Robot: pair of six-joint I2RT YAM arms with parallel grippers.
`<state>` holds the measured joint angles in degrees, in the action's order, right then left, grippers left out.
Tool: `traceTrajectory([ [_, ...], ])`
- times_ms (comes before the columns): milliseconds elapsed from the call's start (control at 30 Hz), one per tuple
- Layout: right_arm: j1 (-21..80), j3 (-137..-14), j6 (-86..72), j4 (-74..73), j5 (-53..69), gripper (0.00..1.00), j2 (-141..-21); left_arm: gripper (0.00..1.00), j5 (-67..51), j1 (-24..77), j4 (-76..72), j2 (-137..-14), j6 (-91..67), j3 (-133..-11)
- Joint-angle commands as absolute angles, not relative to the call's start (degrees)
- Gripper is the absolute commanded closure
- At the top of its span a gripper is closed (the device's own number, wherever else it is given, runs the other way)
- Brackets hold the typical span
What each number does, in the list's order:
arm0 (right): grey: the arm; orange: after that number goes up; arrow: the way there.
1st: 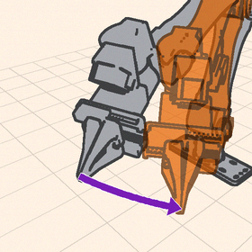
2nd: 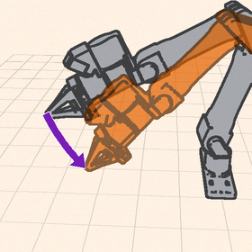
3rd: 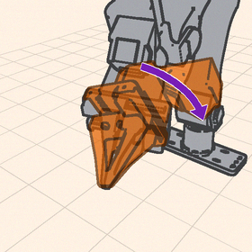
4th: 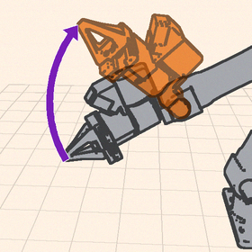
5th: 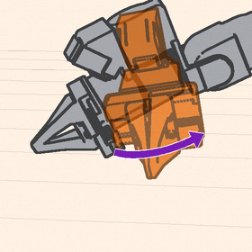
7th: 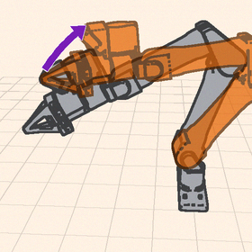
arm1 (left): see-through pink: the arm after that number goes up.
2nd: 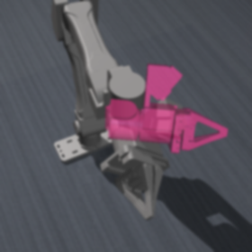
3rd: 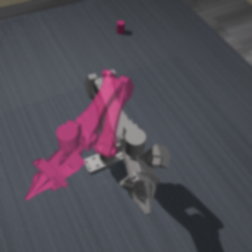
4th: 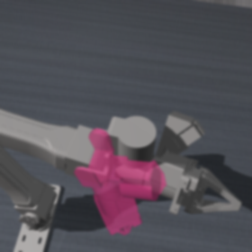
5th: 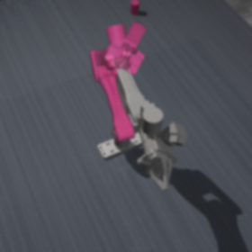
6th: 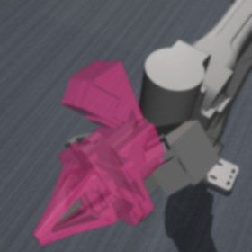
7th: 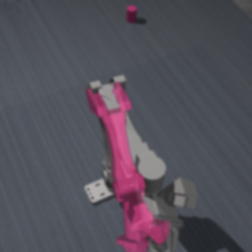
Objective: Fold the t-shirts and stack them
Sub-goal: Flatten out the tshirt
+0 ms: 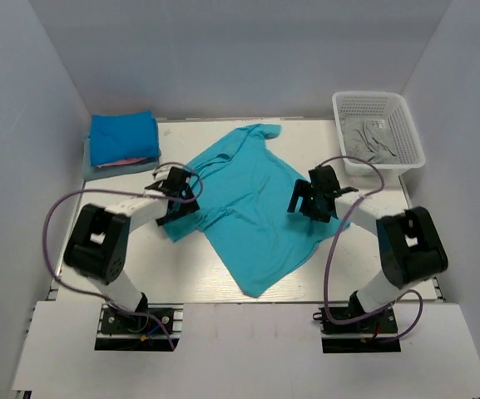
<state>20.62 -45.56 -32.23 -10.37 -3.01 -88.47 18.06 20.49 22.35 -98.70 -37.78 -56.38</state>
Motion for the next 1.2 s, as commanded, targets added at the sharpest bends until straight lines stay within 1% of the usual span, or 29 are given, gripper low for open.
traceTrajectory([
  [0,20.13,-51.31,-32.08,-13.97,-9.31,0.10,-96.93,0.00,20.83,19.95,38.30,-90.47,-52.02,-43.35],
  [33,20.04,-54.63,-31.12,-13.63,-10.88,0.10,-98.77,0.00,20.83,19.95,40.41,-84.78,-55.08,-41.42],
  [100,20.13,-61.40,-28.57,-13.10,-13.52,0.10,-102.90,0.00,20.31,21.35,43.84,-78.34,-57.82,-35.72],
  [133,20.04,-62.91,-27.87,-12.75,-15.62,0.10,-103.96,0.00,15.78,21.36,44.38,-75.09,-57.83,-33.42],
  [167,19.95,-65.54,-26.47,-11.53,-16.60,0.10,-105.63,0.00,14.43,21.36,44.38,-68.45,-58.79,-29.31],
  [200,19.69,-66.96,-25.50,-10.73,-16.79,0.10,-107.65,0.00,12.59,21.36,43.69,-64.46,-56.88,-27.53],
  [233,19.69,-69.93,-24.01,-9.94,-16.70,0.10,-108.54,0.00,10.05,21.36,41.94,-60.60,-55.47,-26.64],
  [267,19.77,-72.75,-21.64,-9.58,-17.22,0.10,-110.89,0.00,9.15,21.36,44.10,-57.25,-58.07,-26.63],
  [300,19.69,-75.04,-19.71,-8.71,-17.40,0.10,-111.70,0.00,8.53,21.36,44.12,-52.08,-57.49,-27.67],
  [400,19.77,-82.16,-18.03,-12.90,-17.05,0.10,-114.34,0.00,5.45,21.36,44.12,-48.52,-53.54,-31.98],
  [467,20.12,-82.62,-17.40,-12.66,-16.53,0.10,-113.21,0.00,5.53,21.36,45.61,-49.39,-51.52,-36.01],
  [567,19.95,-80.61,-16.61,-11.87,-13.89,0.10,-108.38,0.00,7.29,21.36,45.62,-52.72,-49.93,-38.66],
  [600,19.95,-79.29,-16.61,-11.95,-13.89,0.10,-105.06,0.00,7.29,21.36,44.66,-53.60,-48.09,-39.37],
  [700,20.47,-74.90,-17.31,-13.79,-10.82,0.10,-101.35,0.00,5.90,21.36,38.78,-57.90,-44.58,-39.90],
  [733,20.57,-73.66,-19.32,-14.93,-8.90,0.10,-97.68,0.00,5.89,21.36,37.28,-59.14,-43.78,-40.60],
  [767,20.74,-69.30,-20.29,-15.38,-6.88,0.10,-96.52,0.00,5.89,21.36,34.13,-60.37,-42.81,-41.21],
  [833,21.71,-65.32,-23.44,-16.08,-3.80,0.10,-91.52,0.00,4.31,21.36,31.30,-64.57,-40.71,-42.27],
  [900,22.67,-56.47,-25.04,-14.69,-2.47,0.10,-87.29,0.00,1.86,21.36,24.74,-67.57,-38.42,-42.28],
  [933,22.94,-54.34,-26.96,-14.85,-0.63,0.10,-86.06,0.00,1.85,21.88,22.87,-69.15,-37.71,-42.97],
  [967,23.11,-49.97,-27.68,-15.03,1.39,0.10,-83.00,0.00,1.32,21.88,21.89,-72.82,-37.71,-43.67],
  [1033,23.73,-47.47,-29.00,-17.66,3.07,0.10,-80.96,0.00,1.32,21.88,21.88,-76.19,-37.00,-45.69],
  [1067,23.99,-42.76,-30.31,-18.19,3.34,0.10,-77.21,0.00,1.32,21.88,21.36,-77.59,-37.00,-45.70],
  [1133,23.73,-39.30,-31.55,-18.02,4.65,0.10,-72.98,0.00,1.84,21.88,20.39,-80.59,-37.52,-45.18],
  [1167,23.82,-35.02,-32.25,-17.50,4.83,0.10,-70.69,0.00,1.85,21.88,19.52,-81.38,-37.53,-44.65],
])
